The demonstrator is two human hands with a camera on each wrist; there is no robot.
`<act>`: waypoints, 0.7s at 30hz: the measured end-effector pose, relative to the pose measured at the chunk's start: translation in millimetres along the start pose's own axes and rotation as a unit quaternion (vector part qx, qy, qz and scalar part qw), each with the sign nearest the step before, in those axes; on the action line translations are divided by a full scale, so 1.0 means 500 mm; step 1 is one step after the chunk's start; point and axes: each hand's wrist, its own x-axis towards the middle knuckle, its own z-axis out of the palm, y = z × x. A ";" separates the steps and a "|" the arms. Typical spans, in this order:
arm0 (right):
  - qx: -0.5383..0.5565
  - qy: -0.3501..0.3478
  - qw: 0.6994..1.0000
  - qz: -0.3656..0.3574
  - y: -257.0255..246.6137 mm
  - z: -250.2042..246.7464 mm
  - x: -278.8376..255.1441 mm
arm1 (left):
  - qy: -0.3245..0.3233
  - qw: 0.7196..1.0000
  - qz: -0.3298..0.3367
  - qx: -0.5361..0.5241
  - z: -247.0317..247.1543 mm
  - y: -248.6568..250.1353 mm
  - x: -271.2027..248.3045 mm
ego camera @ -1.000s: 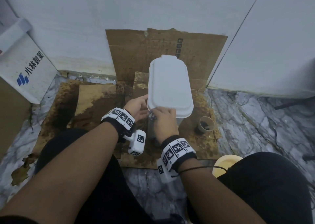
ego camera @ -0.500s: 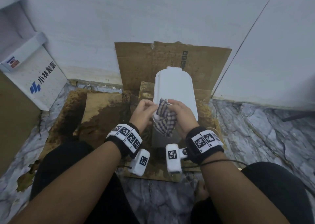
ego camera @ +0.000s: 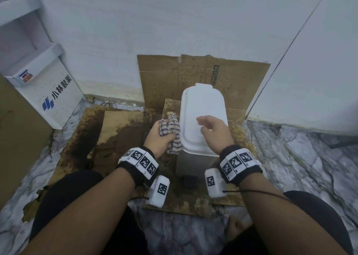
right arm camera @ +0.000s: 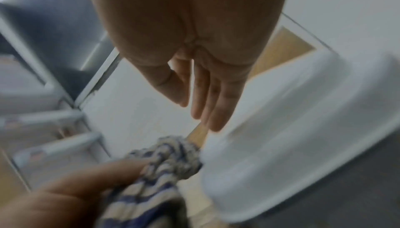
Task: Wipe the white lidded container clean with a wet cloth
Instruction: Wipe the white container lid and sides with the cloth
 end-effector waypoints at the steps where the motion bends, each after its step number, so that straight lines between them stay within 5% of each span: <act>1: -0.081 0.034 0.996 -0.027 0.018 -0.007 0.007 | 0.005 1.000 -0.004 -0.002 0.000 -0.005 0.003; 5: -0.268 0.003 0.963 0.027 0.088 -0.018 0.026 | -0.008 0.999 -0.034 -0.041 0.012 -0.011 0.003; 11: -0.226 -0.024 0.973 0.046 0.143 -0.032 0.033 | -0.040 0.978 -0.148 -0.139 0.041 0.011 0.004; 17: -0.167 -0.004 0.984 0.066 0.166 -0.076 0.028 | -0.032 0.999 0.008 0.041 0.081 0.008 0.004; 21: -0.133 0.044 0.988 0.071 0.180 -0.111 0.015 | 0.008 0.998 0.029 0.054 0.135 0.010 -0.010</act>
